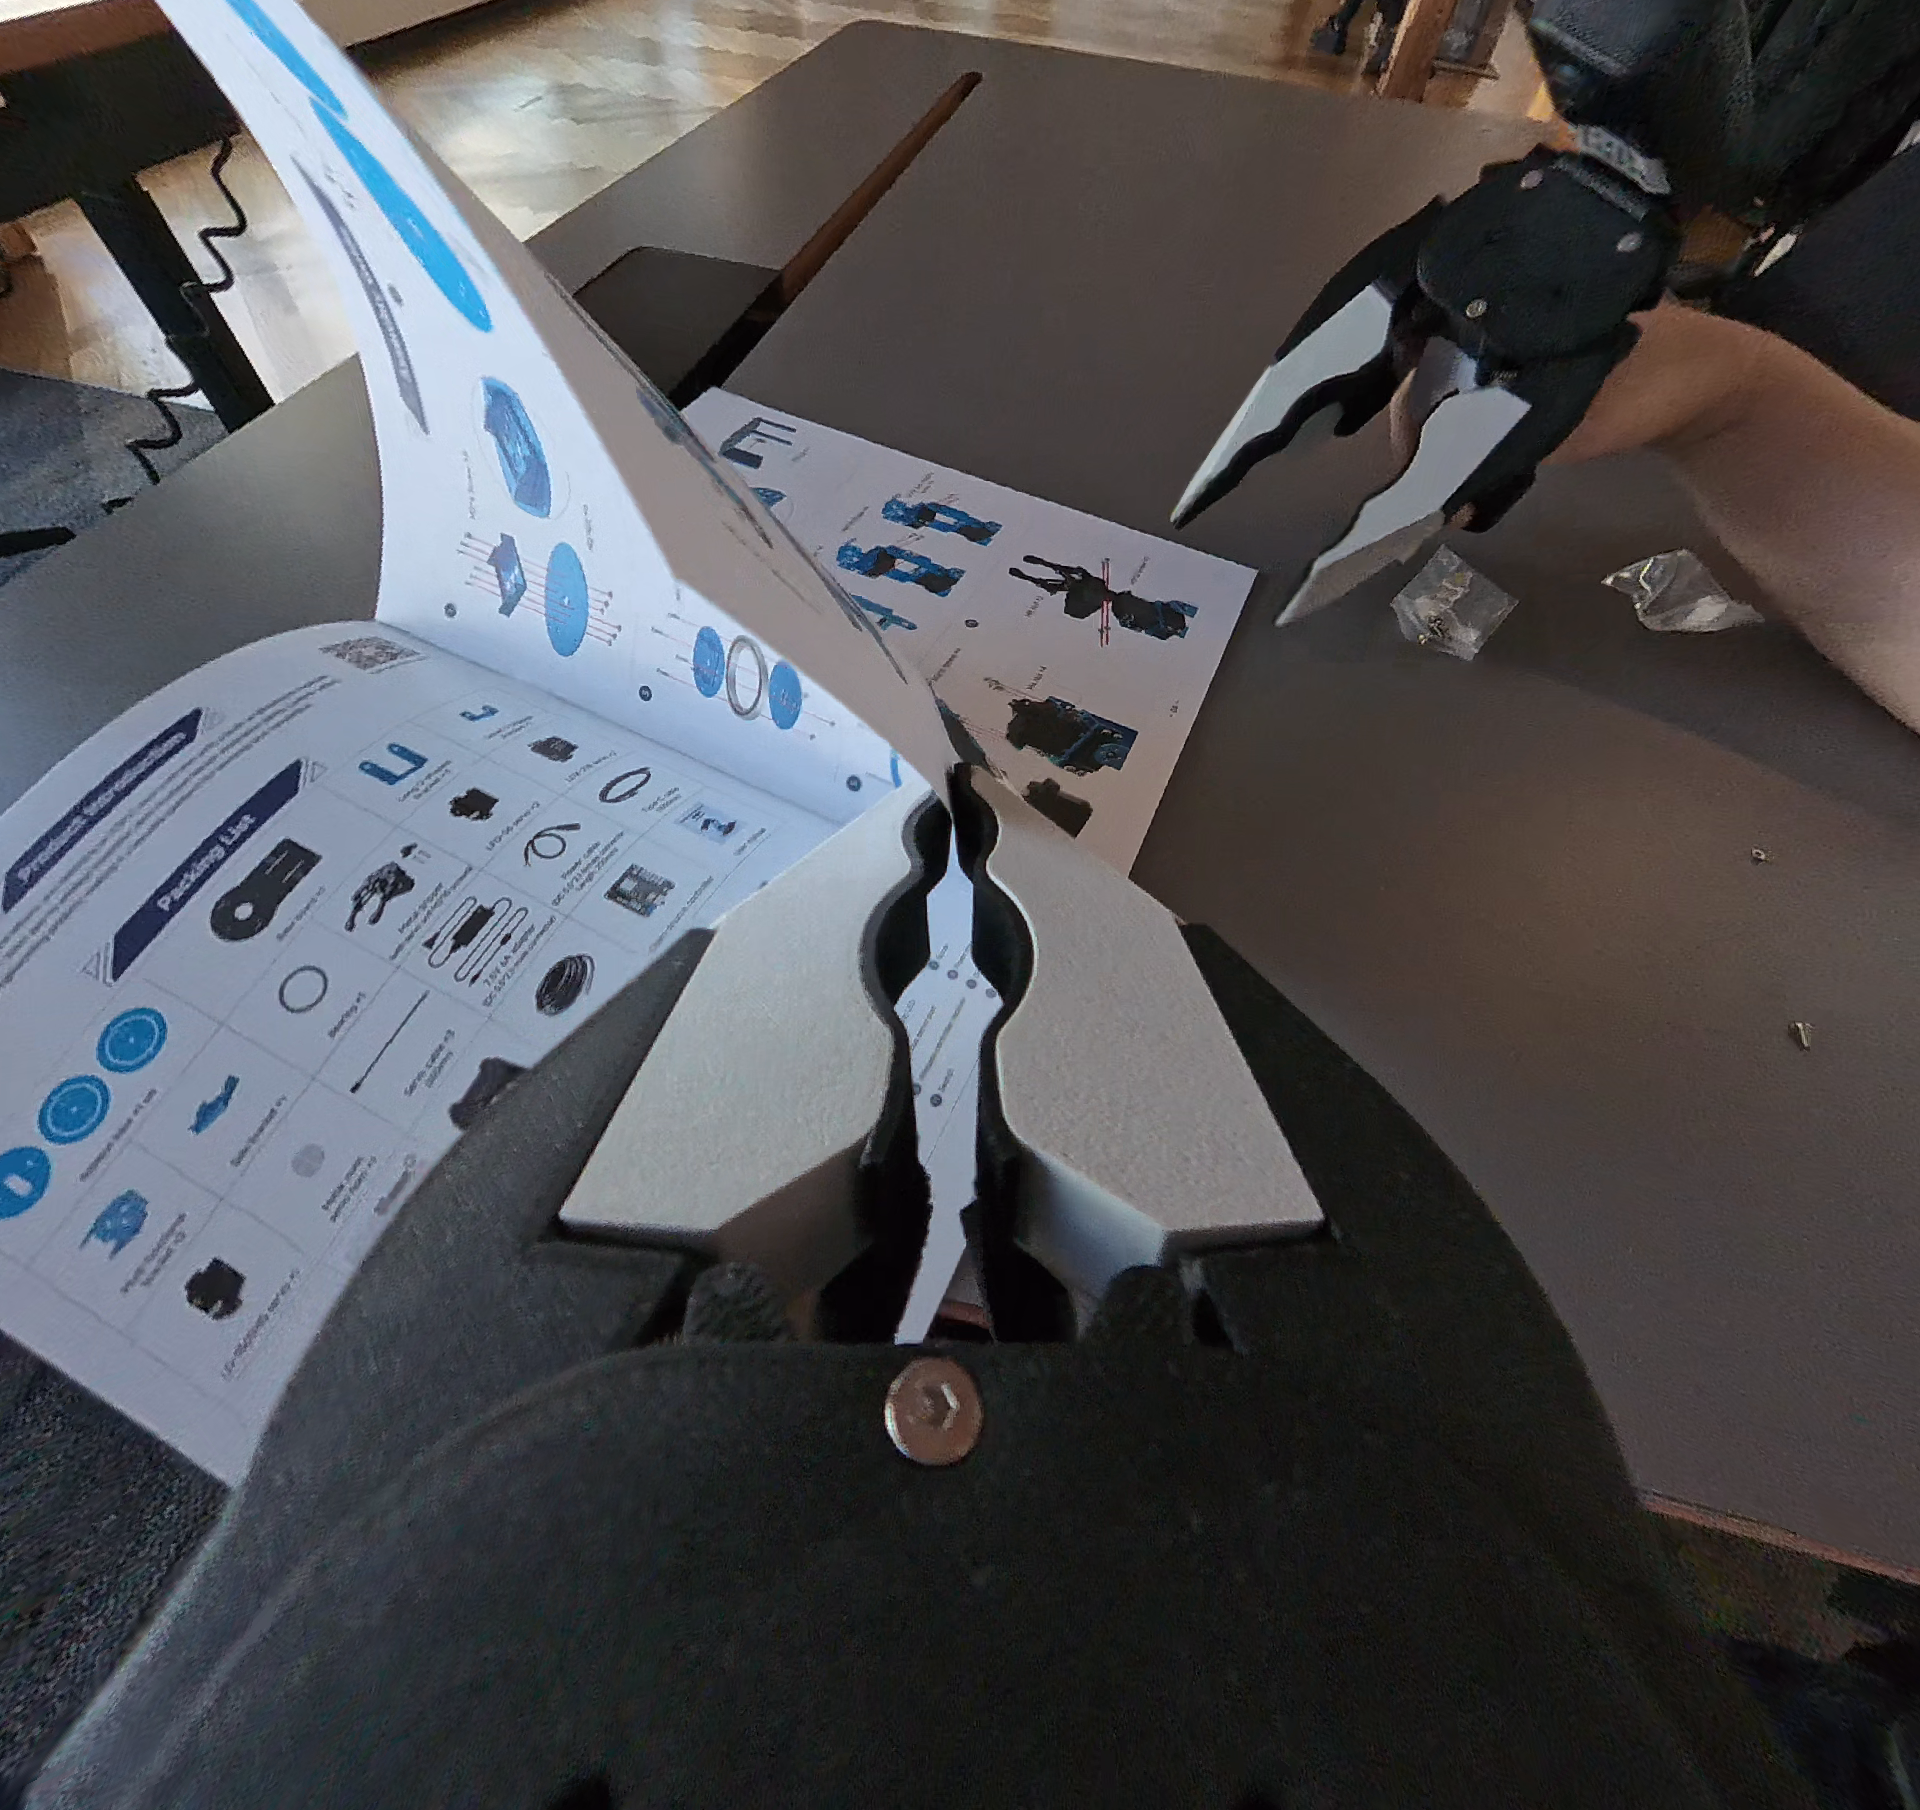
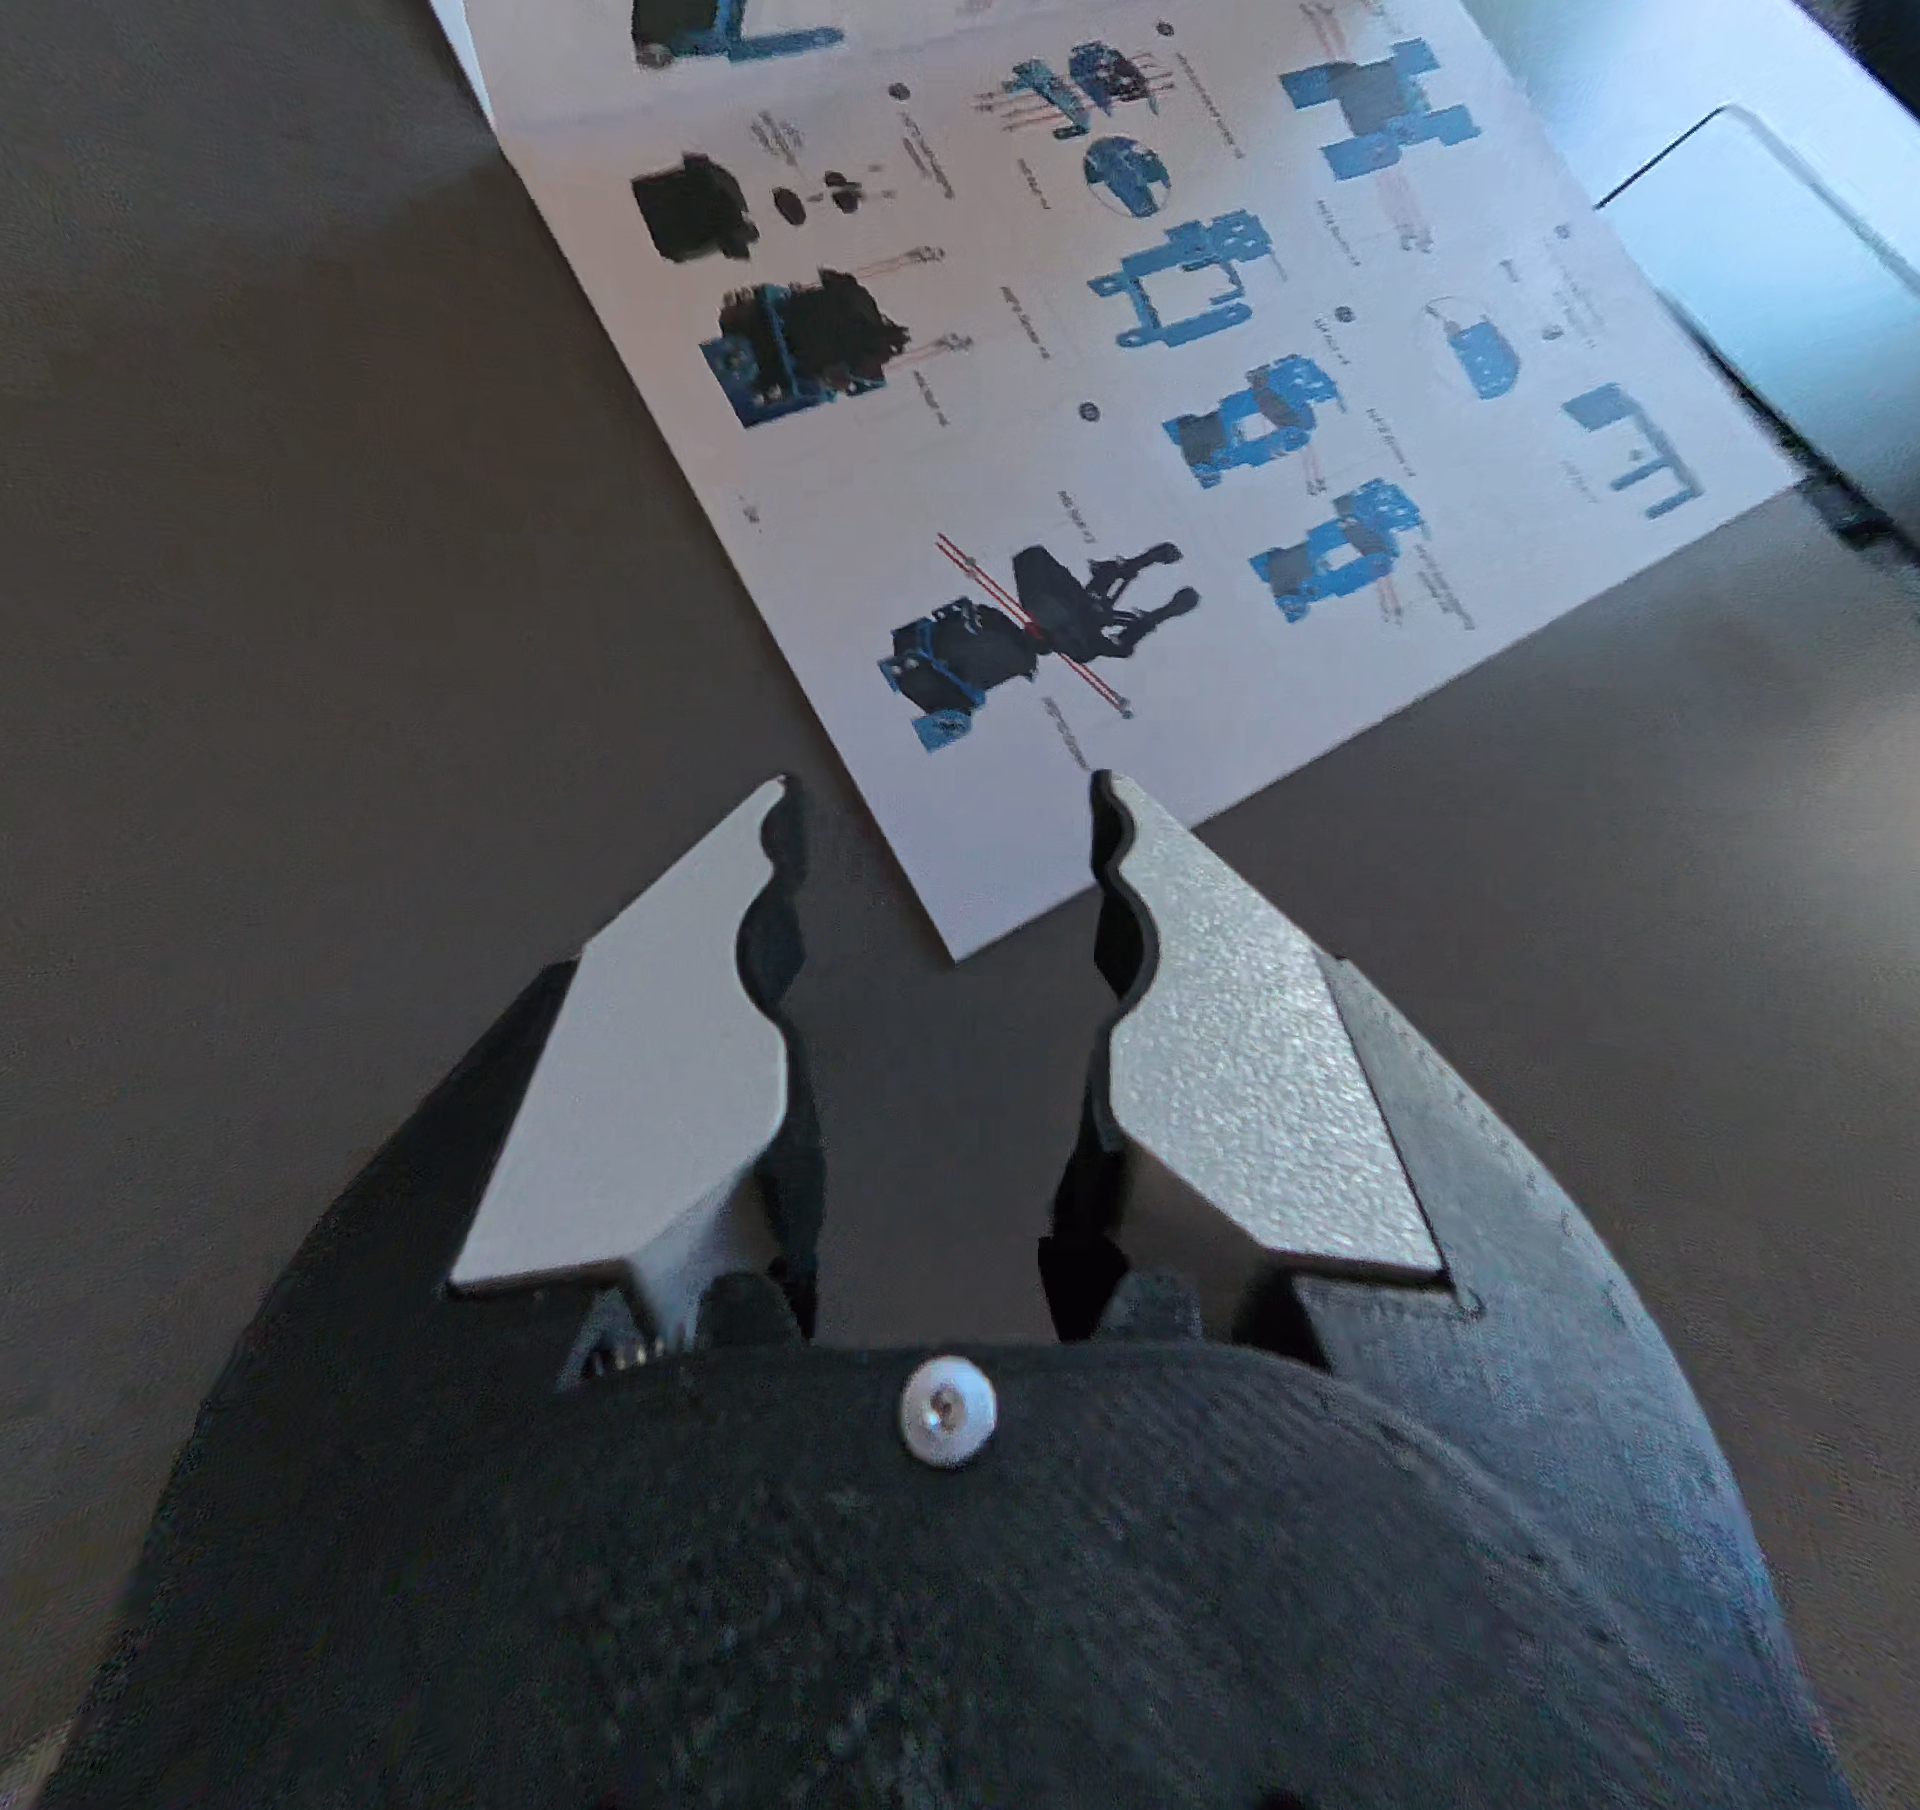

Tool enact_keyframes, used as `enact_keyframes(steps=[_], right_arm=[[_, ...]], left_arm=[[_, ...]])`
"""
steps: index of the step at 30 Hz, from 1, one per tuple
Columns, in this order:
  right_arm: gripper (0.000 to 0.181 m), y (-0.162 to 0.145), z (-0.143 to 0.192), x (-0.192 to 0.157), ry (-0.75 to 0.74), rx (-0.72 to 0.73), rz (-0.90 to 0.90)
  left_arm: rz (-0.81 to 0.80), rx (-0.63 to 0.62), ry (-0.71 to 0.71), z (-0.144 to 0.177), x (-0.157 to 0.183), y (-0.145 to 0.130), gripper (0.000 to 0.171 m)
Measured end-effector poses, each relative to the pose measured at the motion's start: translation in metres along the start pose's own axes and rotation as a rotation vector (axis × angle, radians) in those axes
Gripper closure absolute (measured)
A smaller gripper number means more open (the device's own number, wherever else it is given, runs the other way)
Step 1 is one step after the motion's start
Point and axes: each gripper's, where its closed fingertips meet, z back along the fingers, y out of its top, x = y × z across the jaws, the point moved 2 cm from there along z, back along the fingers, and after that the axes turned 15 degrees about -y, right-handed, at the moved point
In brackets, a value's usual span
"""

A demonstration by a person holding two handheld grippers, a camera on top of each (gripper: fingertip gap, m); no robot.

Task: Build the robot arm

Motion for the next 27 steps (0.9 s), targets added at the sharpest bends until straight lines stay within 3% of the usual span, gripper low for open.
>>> enact_keyframes(steps=[4, 11, 20, 27], right_arm=[[0.107, -0.008, -0.013, 0.008, 0.006, -0.072, -0.153], [0.103, -0.012, -0.016, 0.011, -0.014, -0.129, -0.232], [0.143, -0.002, -0.014, -0.004, 0.023, -0.107, -0.108], [0.139, -0.009, -0.007, 0.002, -0.006, -0.126, -0.066]], left_arm=[[0.076, 0.041, 0.010, 0.015, -0.006, -0.008, 0.171], [0.109, 0.052, 0.018, 0.028, -0.010, -0.020, 0.171], [0.111, 0.029, 0.035, 0.030, -0.014, -0.026, 0.171], [0.066, -0.030, -0.034, 0.002, -0.005, -0.012, 0.170]])
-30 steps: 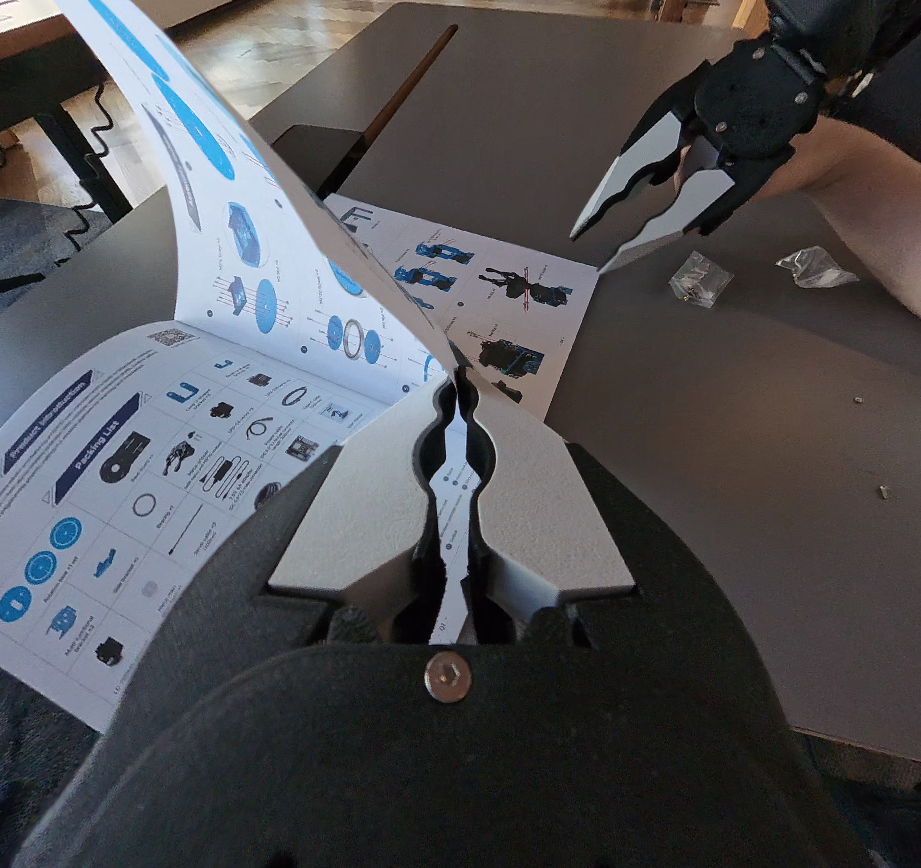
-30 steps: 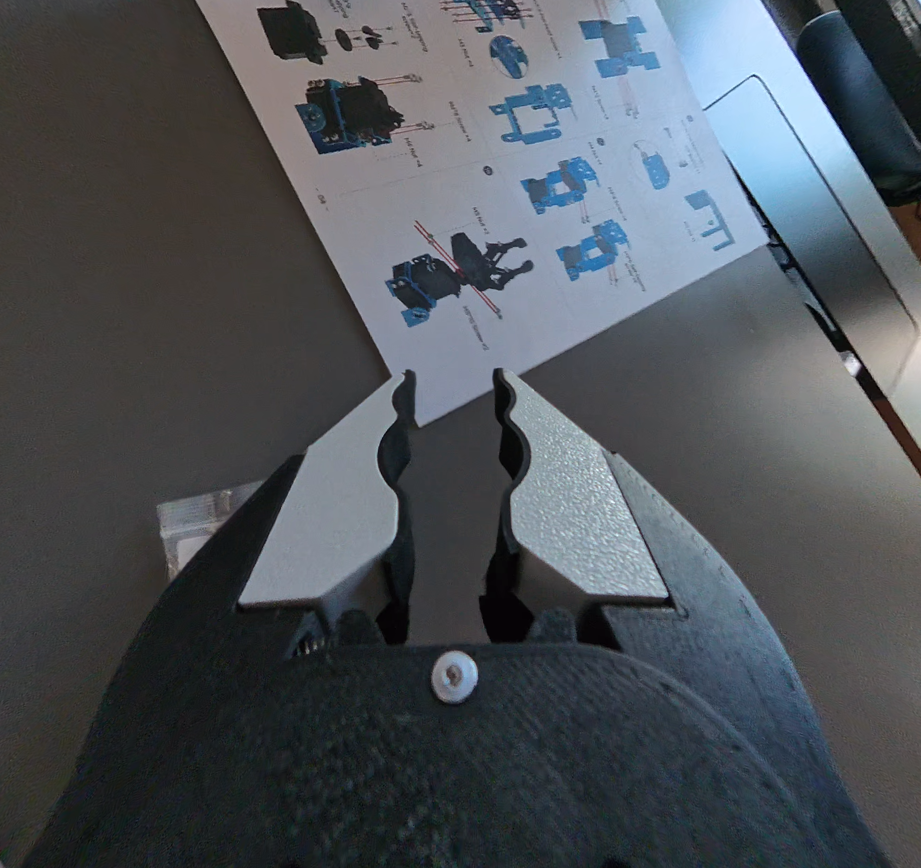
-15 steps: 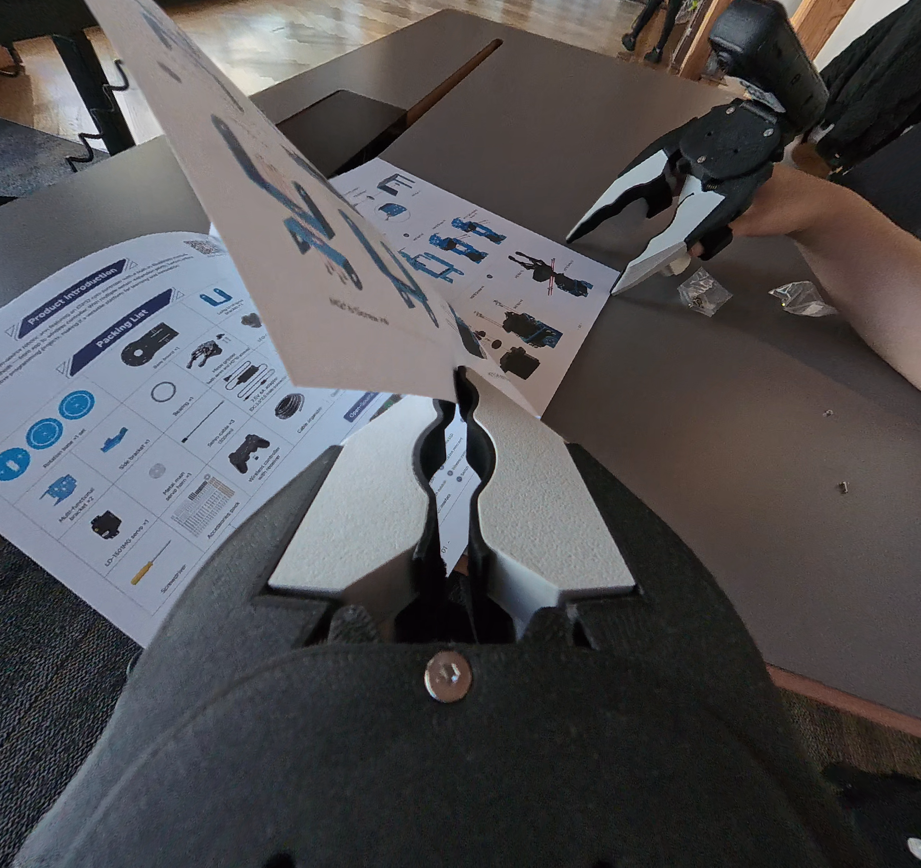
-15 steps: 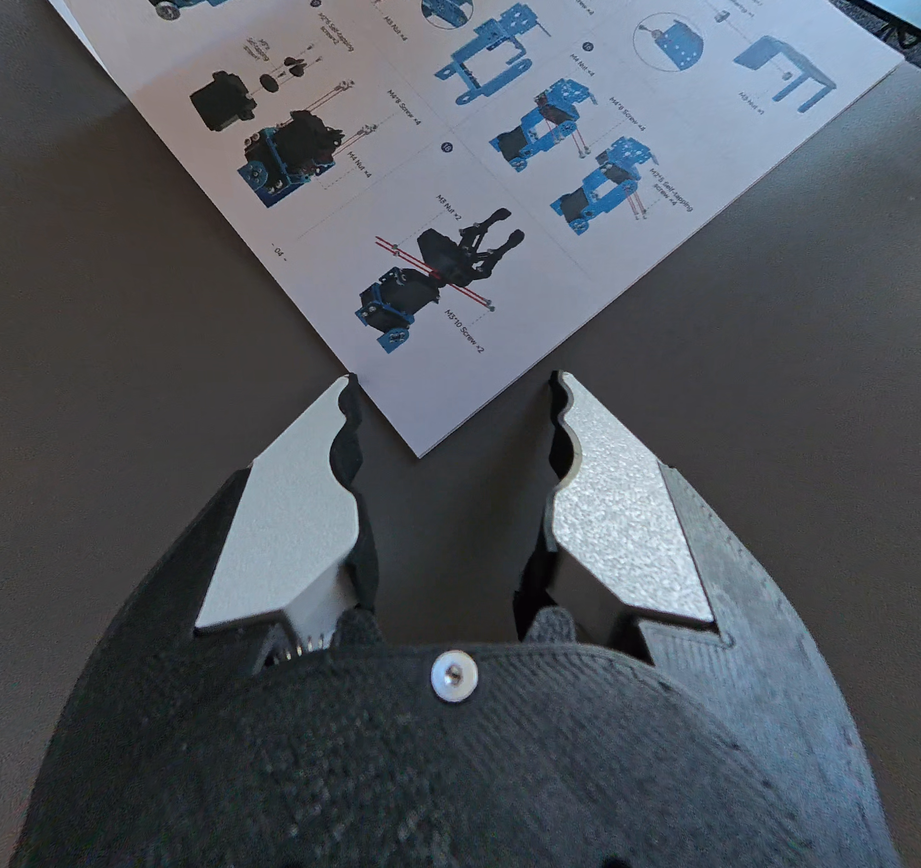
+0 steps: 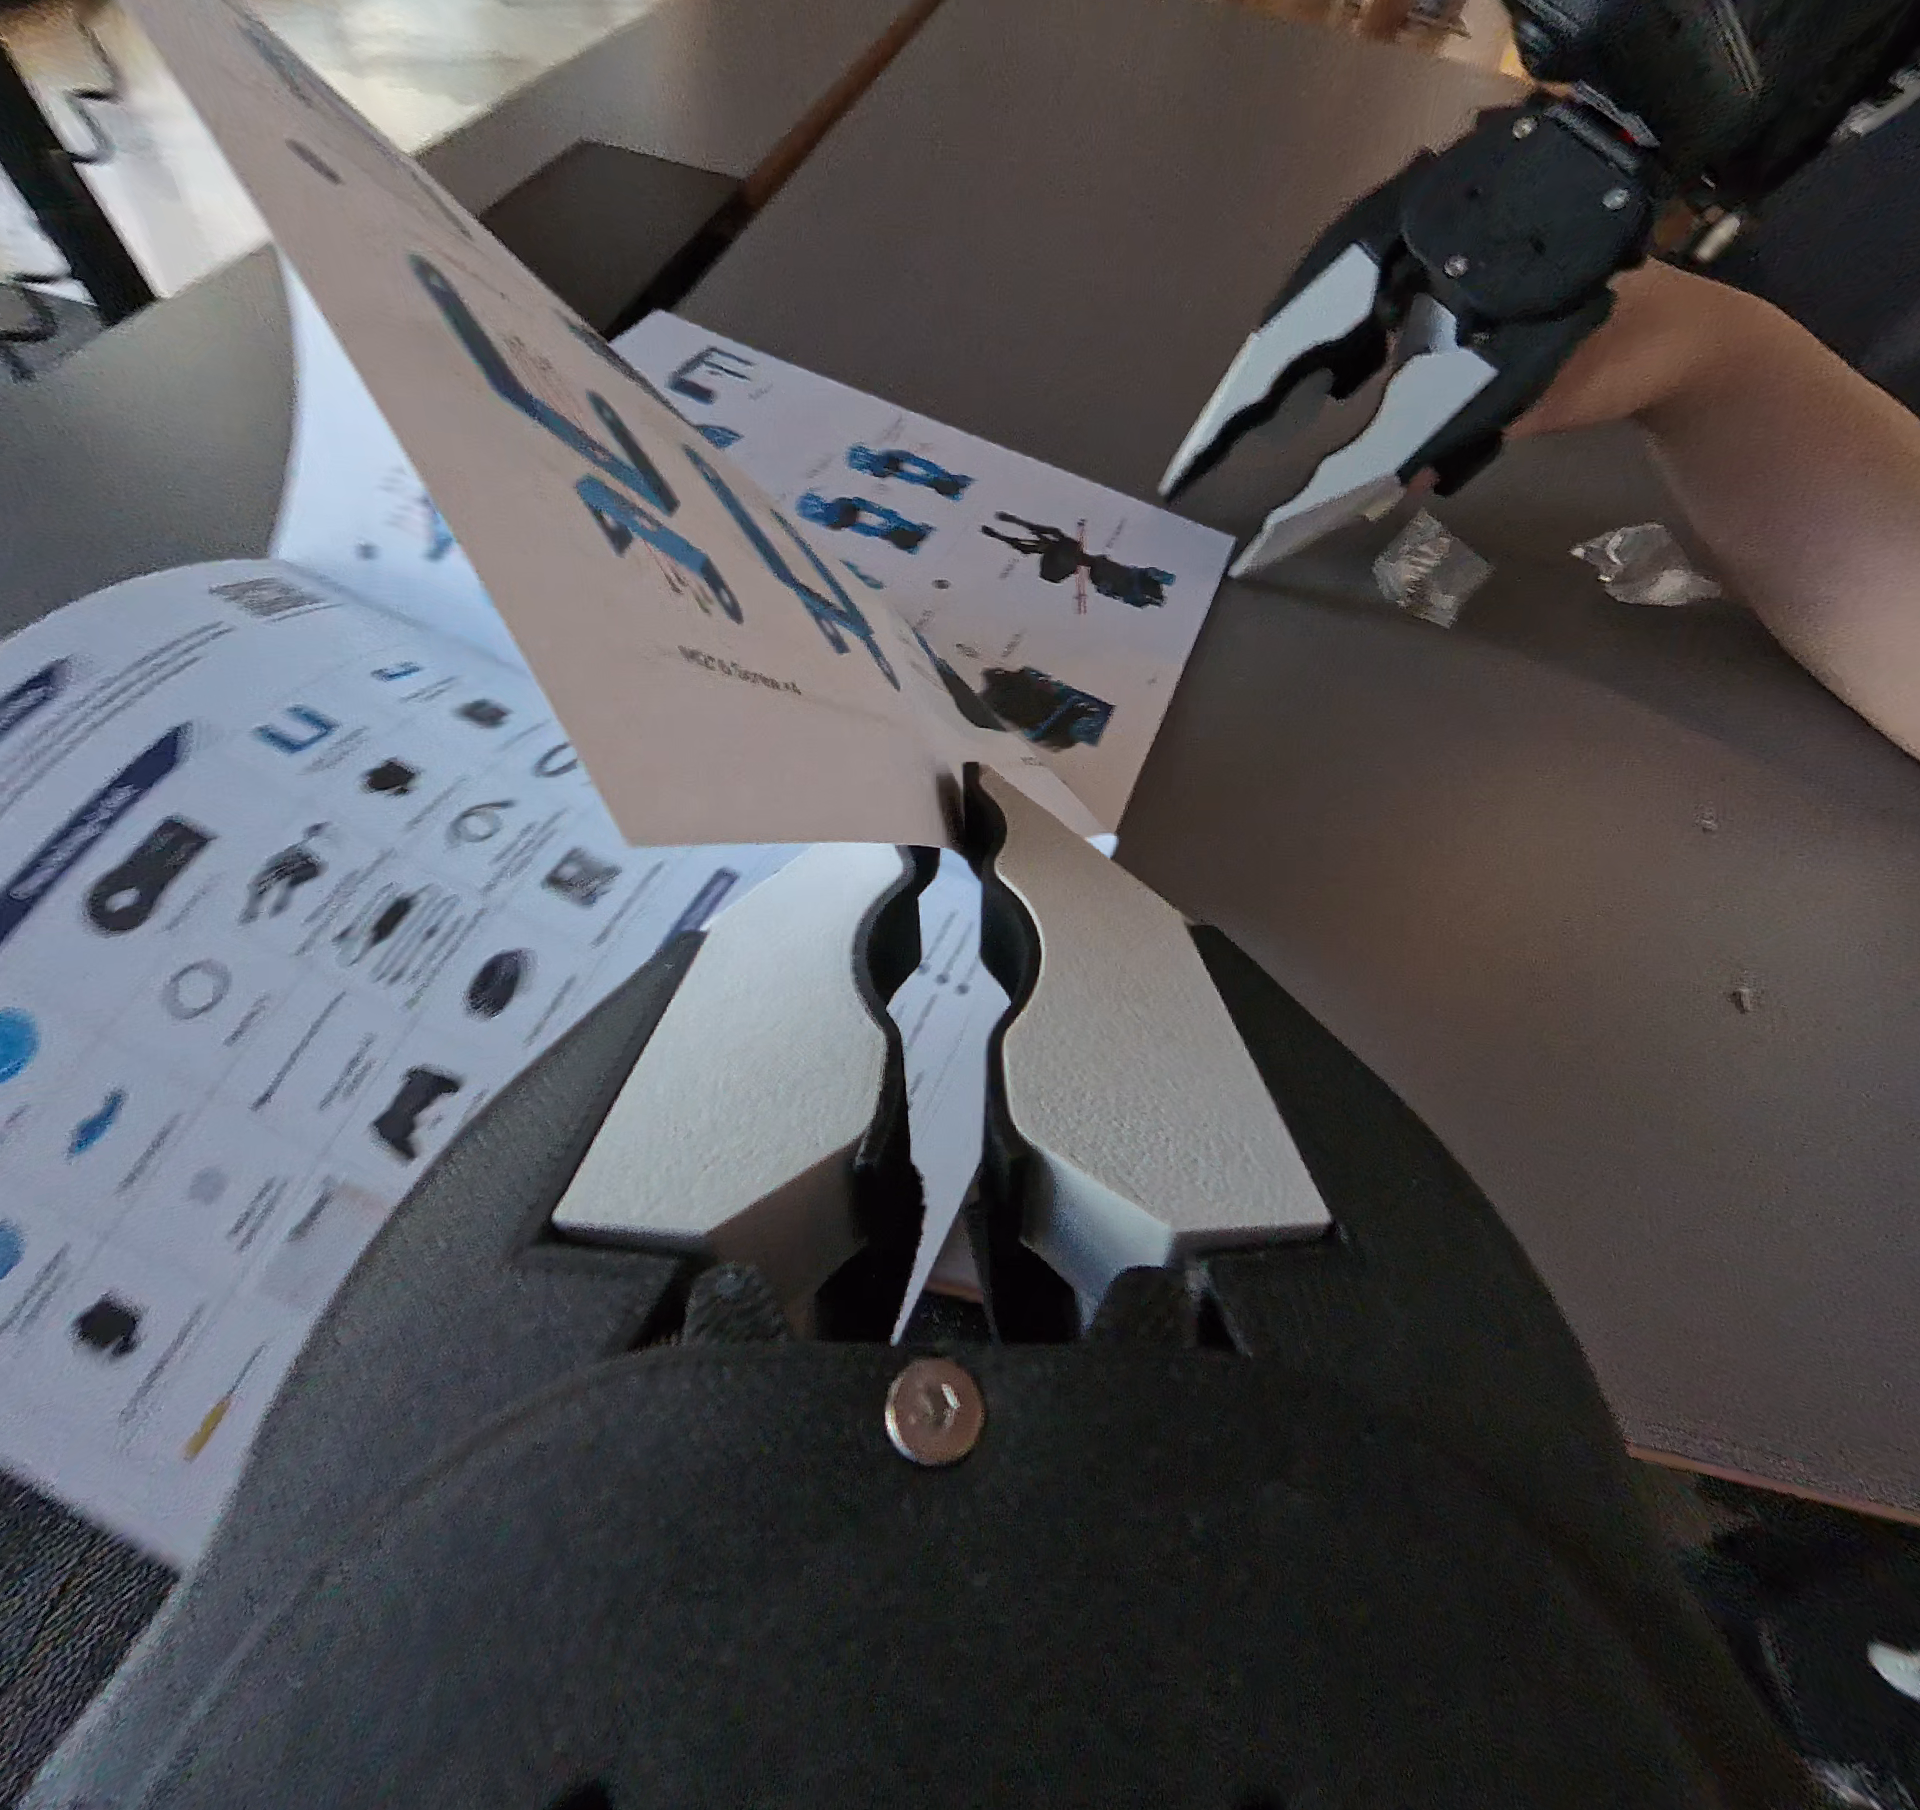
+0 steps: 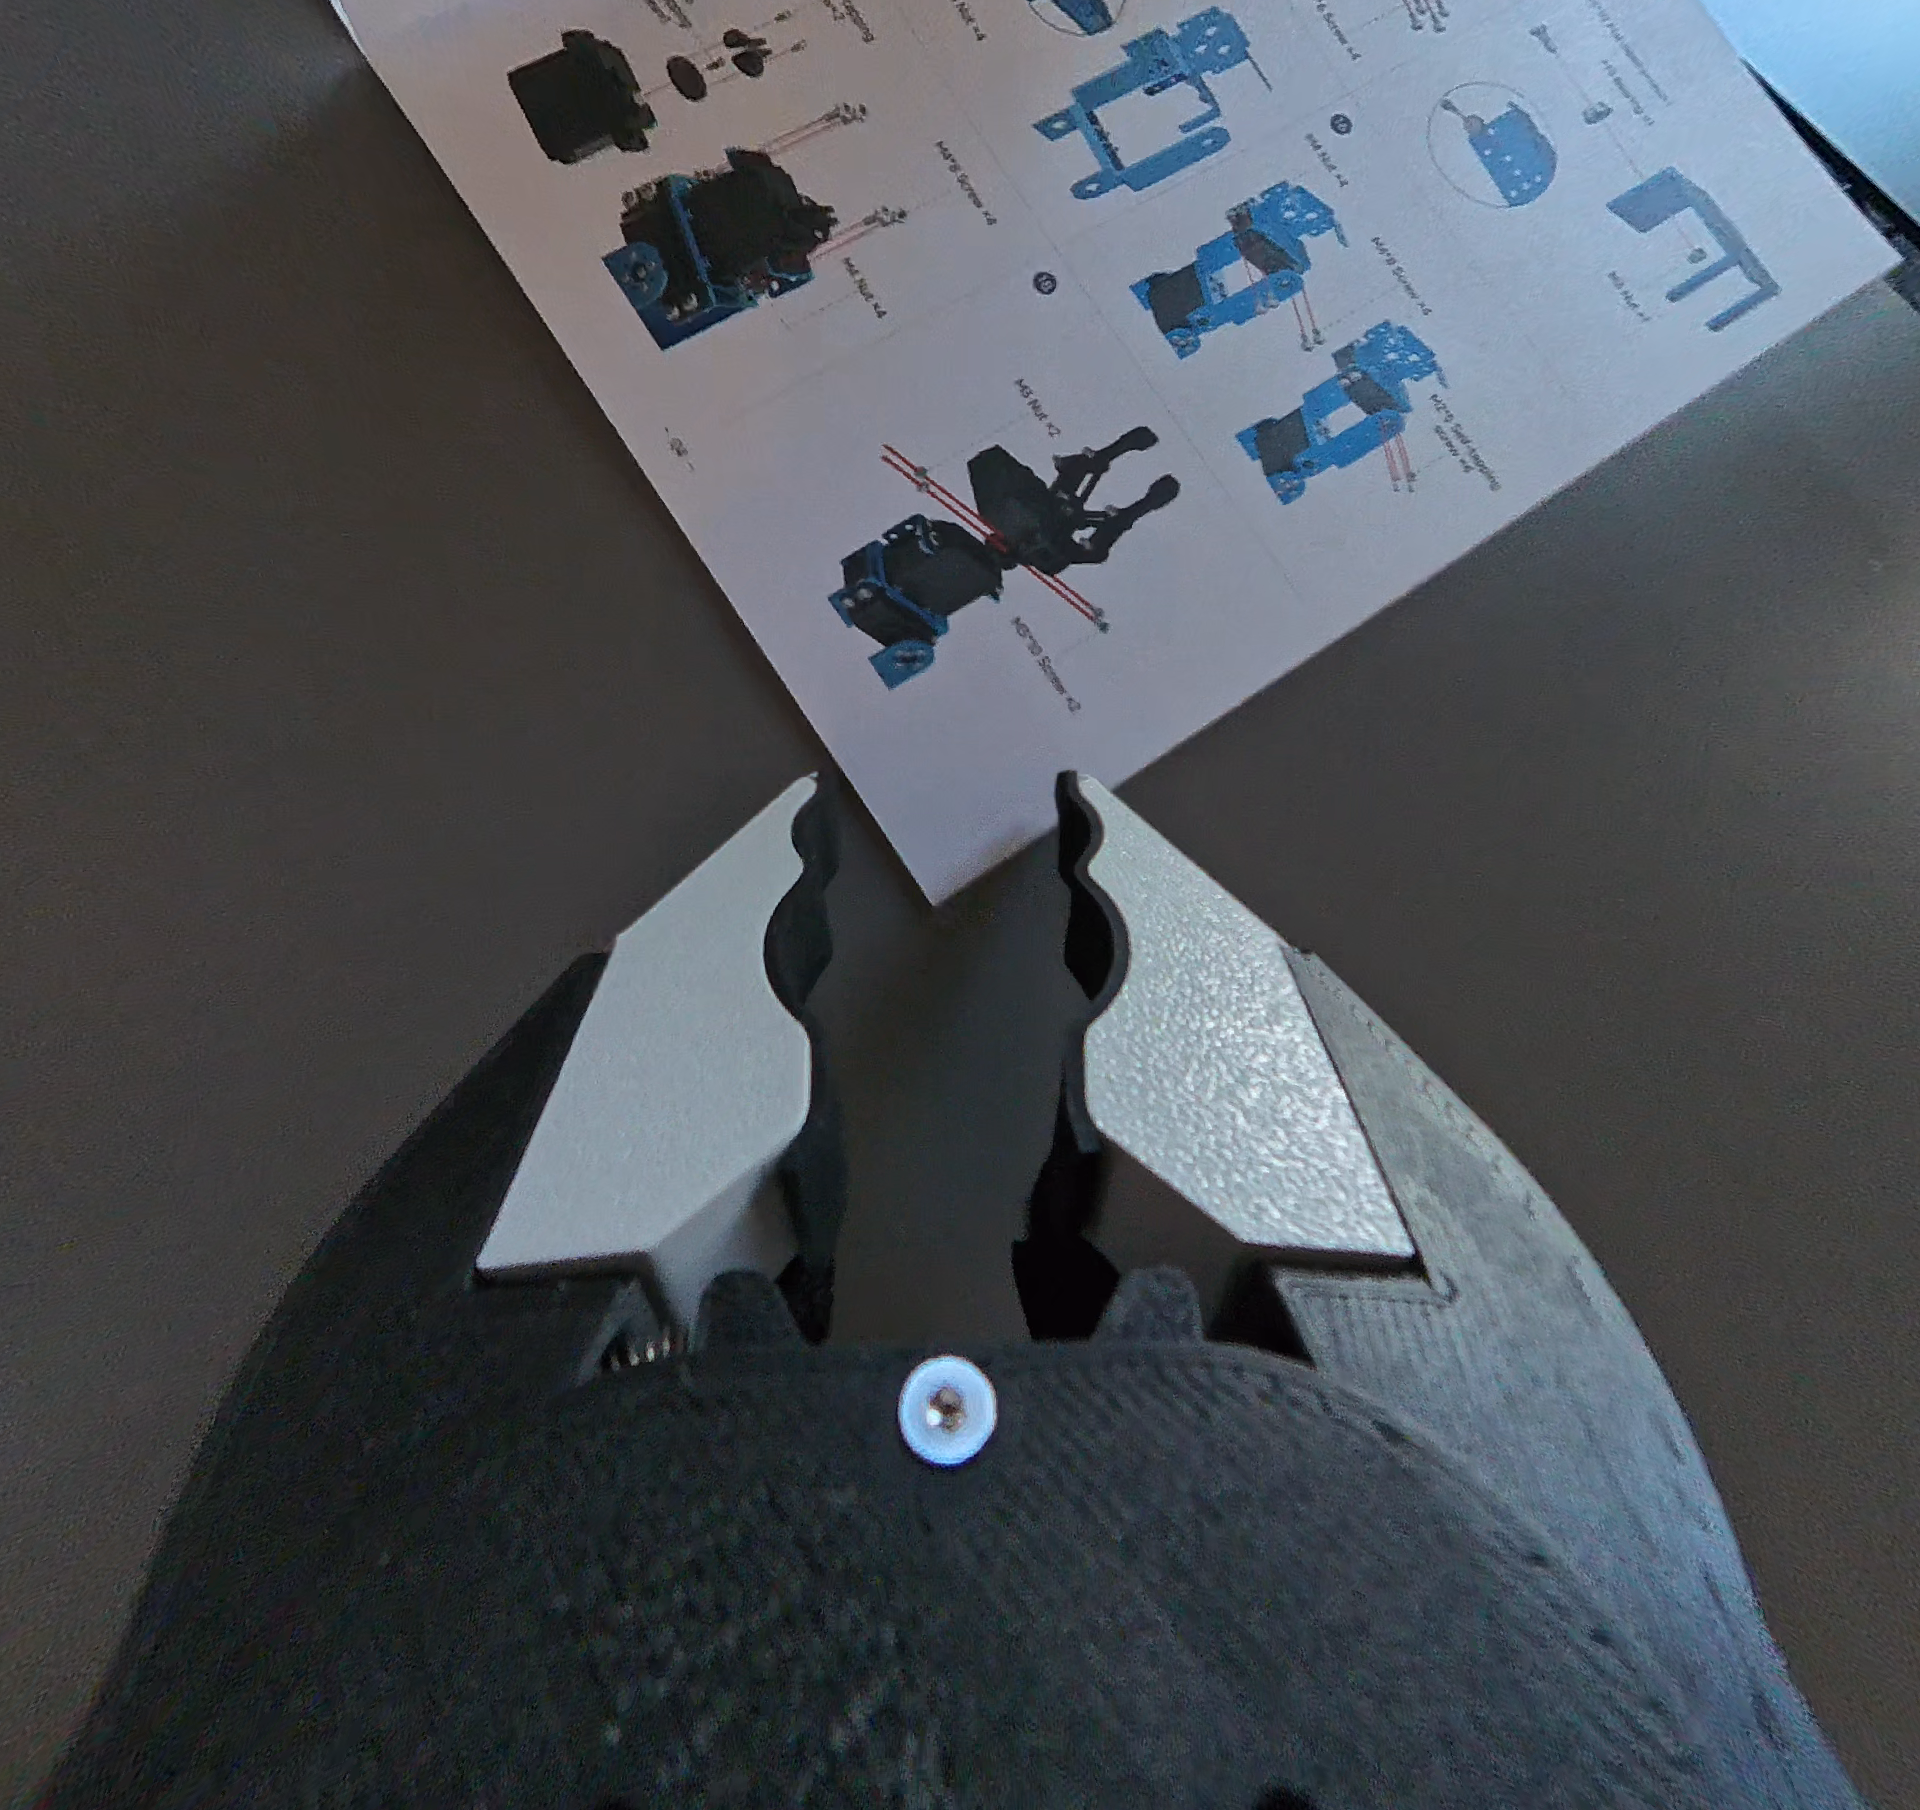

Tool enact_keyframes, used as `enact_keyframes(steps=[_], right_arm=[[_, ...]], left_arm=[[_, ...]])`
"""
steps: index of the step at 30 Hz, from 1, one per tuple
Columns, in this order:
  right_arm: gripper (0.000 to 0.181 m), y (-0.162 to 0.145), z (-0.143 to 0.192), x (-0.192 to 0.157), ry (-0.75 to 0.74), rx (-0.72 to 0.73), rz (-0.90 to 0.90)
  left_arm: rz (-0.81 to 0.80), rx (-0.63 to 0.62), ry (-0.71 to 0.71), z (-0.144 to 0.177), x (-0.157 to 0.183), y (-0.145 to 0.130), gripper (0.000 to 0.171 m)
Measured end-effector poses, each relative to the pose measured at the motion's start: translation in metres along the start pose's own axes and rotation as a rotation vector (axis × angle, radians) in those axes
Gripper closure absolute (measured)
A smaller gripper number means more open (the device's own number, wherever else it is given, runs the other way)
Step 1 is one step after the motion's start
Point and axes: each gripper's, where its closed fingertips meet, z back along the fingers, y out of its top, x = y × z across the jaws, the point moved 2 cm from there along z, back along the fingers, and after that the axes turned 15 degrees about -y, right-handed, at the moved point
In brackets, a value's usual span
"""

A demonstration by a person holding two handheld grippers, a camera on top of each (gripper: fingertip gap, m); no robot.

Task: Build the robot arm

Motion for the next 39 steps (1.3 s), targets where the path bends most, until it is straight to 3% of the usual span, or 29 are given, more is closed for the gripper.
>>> enact_keyframes(steps=[3, 6, 13, 17, 21, 25, 28, 32, 39], right_arm=[[0.139, -0.005, 0.006, 0.017, -0.061, 0.025, -0.027], [0.137, -0.011, 0.008, 0.038, -0.127, 0.018, -0.122], [0.135, -0.018, 0.022, 0.074, -0.293, 0.038, -0.212], [0.136, -0.011, 0.030, 0.092, -0.389, 0.114, -0.280], [0.142, 0.018, 0.020, 0.051, -0.154, 0.205, -0.274], [0.155, 0.018, -0.006, 0.008, -0.007, 0.081, -0.178], [0.158, 0.013, -0.014, -0.002, 0.030, 0.025, -0.173], [0.179, 0.007, -0.008, -0.008, 0.068, -0.009, -0.142], [0.181, 0.002, 0.006, -0.029, 0.157, -0.046, -0.058]], left_arm=[[0.017, -0.073, -0.167, -0.036, 0.023, 0.003, 0.150], [0.000, -0.144, -0.227, -0.061, 0.035, -0.003, 0.137], [-0.208, -0.441, -0.113, -0.072, 0.025, -0.042, 0.123], [-0.206, -0.493, -0.086, -0.070, 0.017, -0.053, 0.121], [-0.160, -0.517, -0.089, -0.066, 0.012, -0.059, 0.126], [-0.166, -0.522, -0.102, -0.065, 0.012, -0.060, 0.127], [-0.161, -0.530, -0.107, -0.065, 0.011, -0.060, 0.129], [-0.165, -0.555, -0.119, -0.063, 0.013, -0.061, 0.134], [-0.186, -0.620, -0.222, -0.054, 0.033, -0.068, 0.132]])
